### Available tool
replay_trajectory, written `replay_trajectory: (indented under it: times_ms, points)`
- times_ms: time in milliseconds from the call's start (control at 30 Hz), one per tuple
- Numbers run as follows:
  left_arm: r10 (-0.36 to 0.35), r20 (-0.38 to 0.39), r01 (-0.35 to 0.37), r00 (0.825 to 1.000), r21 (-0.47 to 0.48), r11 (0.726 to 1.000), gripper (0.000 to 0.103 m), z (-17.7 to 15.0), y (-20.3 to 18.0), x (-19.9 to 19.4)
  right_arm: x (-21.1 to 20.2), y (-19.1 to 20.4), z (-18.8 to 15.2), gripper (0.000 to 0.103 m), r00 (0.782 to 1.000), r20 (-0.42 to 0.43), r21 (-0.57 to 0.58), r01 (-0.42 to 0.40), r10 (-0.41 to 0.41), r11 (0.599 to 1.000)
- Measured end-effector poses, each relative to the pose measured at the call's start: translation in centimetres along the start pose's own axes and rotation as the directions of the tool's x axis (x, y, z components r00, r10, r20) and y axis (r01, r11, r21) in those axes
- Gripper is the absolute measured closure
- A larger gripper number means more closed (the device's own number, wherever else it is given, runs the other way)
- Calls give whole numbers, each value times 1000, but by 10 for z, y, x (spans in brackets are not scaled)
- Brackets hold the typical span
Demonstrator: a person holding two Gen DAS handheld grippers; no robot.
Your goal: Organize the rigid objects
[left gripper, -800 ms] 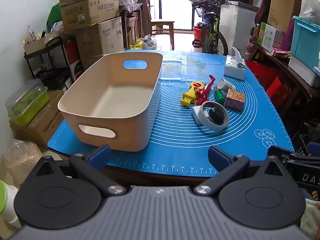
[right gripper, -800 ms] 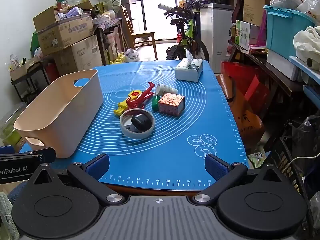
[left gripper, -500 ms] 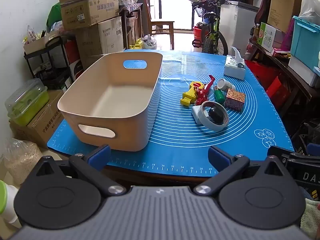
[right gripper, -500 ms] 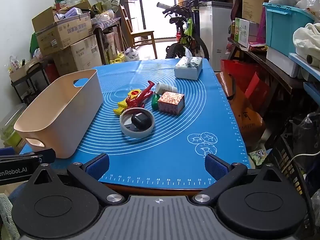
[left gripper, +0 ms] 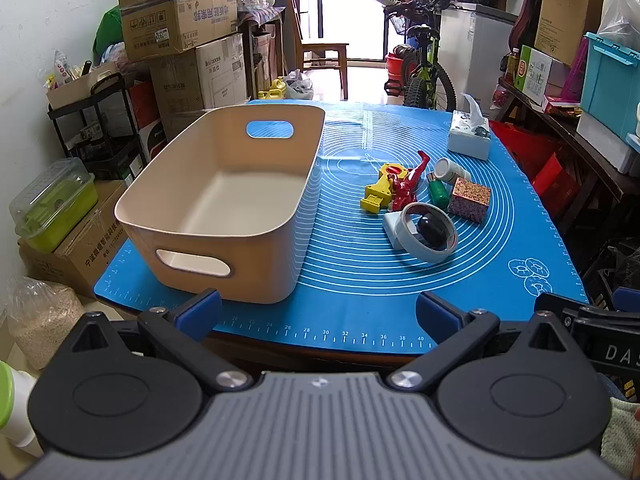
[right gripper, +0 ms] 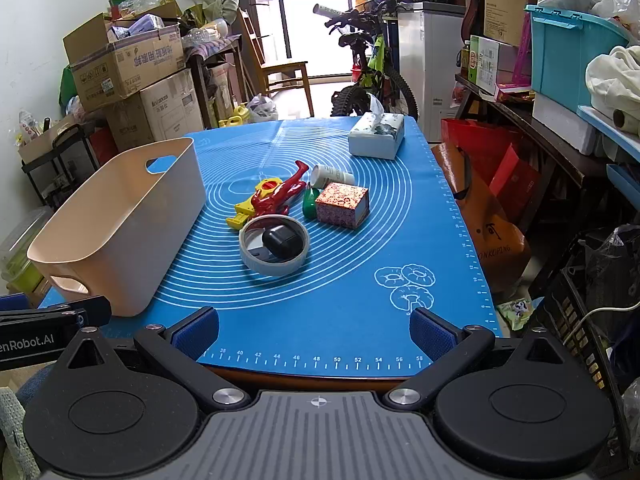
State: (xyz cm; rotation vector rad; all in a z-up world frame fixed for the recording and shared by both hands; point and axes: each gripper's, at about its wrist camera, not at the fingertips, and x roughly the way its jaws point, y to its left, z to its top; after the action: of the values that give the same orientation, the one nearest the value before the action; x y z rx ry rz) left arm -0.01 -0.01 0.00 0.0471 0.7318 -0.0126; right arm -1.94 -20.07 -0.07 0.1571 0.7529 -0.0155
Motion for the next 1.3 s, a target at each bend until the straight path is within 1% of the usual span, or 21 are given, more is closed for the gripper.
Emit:
replay_trajectory:
  times_ms: [300, 400, 1300]
  points:
    - [0, 1, 0, 1000, 0, 1000, 1, 0, 0, 0, 4, -5, 1, 2, 1000, -4, 5, 0, 0, 1000]
    - [0, 0, 0, 1000, -1, 1000, 1, 0, 0, 0, 1, 1, 2, 2, 1000, -10, 8, 5, -5, 1000]
    - [-3, -1, 3, 1000, -3, 1000, 1, 0, 0, 0, 3, -1, 1, 2, 1000, -13, 9, 5, -5, 1000]
